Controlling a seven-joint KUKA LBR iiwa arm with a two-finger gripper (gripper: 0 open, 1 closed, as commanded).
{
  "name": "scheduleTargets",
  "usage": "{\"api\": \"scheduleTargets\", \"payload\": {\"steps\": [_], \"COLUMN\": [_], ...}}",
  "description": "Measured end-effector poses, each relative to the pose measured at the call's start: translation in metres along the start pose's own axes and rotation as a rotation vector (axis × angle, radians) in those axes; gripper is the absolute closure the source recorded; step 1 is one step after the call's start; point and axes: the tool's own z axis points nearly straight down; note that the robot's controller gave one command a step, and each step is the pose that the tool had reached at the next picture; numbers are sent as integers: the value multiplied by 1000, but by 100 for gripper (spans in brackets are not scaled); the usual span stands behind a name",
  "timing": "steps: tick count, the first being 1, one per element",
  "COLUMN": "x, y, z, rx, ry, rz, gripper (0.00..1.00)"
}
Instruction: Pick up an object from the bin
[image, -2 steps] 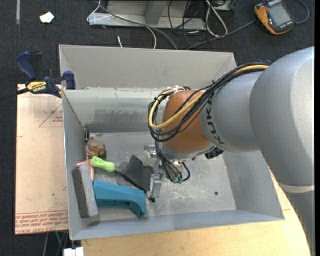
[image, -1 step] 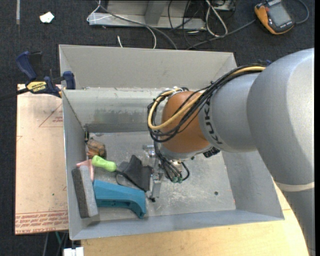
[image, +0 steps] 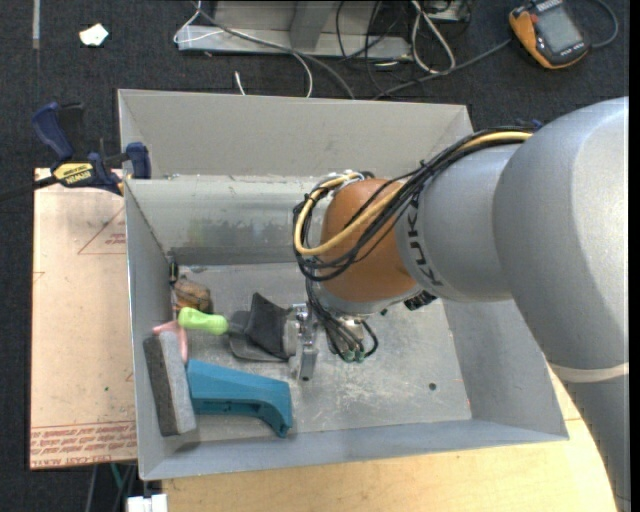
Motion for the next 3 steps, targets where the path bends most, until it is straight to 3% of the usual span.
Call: {"api": "scheduleTargets", "payload": {"steps": [1, 2, 3], "x": [0, -8, -1], "y": [0, 5, -1], "z": [0, -53, -129], "rx": [0, 1, 1], "ry": [0, 4, 4], "rz": [0, -1, -84], "gripper": [100, 100, 100]}}
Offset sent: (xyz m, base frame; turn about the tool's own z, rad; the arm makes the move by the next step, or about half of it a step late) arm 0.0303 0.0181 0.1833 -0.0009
